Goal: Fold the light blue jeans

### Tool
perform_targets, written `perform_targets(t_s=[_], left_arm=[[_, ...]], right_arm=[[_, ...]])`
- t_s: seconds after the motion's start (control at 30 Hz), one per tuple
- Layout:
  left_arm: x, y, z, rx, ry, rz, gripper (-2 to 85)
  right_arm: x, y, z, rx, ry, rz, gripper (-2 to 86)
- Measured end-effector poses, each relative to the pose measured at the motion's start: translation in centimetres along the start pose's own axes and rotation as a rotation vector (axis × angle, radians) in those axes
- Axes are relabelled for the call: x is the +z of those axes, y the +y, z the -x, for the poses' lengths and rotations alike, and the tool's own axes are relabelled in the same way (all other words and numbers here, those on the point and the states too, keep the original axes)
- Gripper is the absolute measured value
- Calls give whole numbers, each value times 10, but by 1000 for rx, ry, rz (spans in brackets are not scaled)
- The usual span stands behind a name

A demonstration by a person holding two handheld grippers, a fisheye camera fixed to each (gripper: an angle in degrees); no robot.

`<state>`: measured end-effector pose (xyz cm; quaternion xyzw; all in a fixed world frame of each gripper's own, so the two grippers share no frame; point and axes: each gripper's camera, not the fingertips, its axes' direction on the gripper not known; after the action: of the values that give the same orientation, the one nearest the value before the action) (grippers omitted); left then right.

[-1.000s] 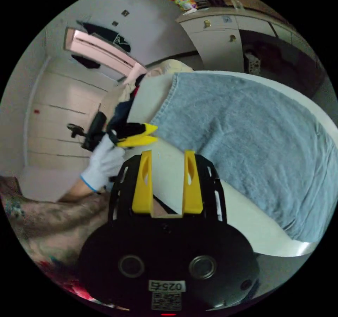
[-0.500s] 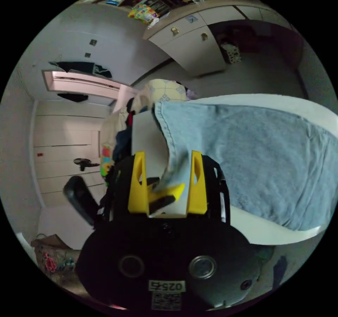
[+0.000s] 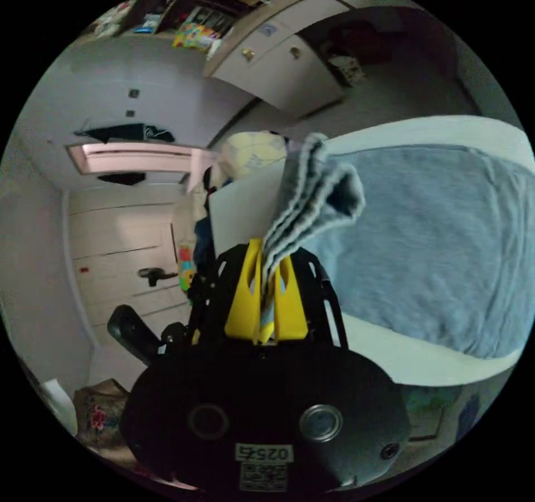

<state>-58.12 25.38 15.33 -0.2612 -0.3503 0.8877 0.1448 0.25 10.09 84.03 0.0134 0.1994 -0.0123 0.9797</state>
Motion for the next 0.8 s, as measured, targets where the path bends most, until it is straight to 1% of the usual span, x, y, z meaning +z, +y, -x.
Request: perform_targets(t_s=[0.03,0.07,0.1,0.13,0.17,0.23,0.3,0.33,0.37,0.4,0.47,0.53,0.63,0.7,0.73,0.8], left_arm=[[-10,5,9,-30,-9,-19,-7],[-30,18,29,-94,-11,-62,-8],[-49,31,52,-166,10,-103,-8],[-58,37,63,-208,28,-124,-8],[-75,51,83,-275,63,-161,-8],[-104,74,102,-344,62,-238,-9],[-143,103,113,-394,35,-334,-9],[-153,110,113,-399,34,-363,-9],[-169,120,111,-408,31,-414,-9],[-179,124,105,-404,7,-440,-9],[-181,119,92,-374,-30,-432,-9],[-163,106,75,-324,-29,-393,-9],[-97,69,43,-251,89,-286,-8],[-31,28,0,-171,169,-178,-8],[-15,18,-13,-146,181,-148,-8],[53,-24,-73,-48,211,-46,-8]], right_arm=[[9,-3,12,-28,8,13,2],[30,-8,39,-73,90,35,0],[51,-9,70,-137,244,50,-3],[61,-8,85,-176,318,51,-4],[80,-4,112,-262,388,71,-5],[100,1,143,-370,342,93,-6],[116,-1,170,-413,101,159,-6],[119,-1,176,-414,39,171,-6],[121,-1,185,-418,-64,183,-6],[121,2,192,-442,-117,190,-6],[113,8,197,-506,-102,177,-5],[95,13,186,-566,-45,154,-6],[46,15,128,-585,59,105,-6],[-3,12,52,-494,108,76,-6],[-16,12,31,-463,113,71,-5],[-71,14,-55,-321,109,33,-5]])
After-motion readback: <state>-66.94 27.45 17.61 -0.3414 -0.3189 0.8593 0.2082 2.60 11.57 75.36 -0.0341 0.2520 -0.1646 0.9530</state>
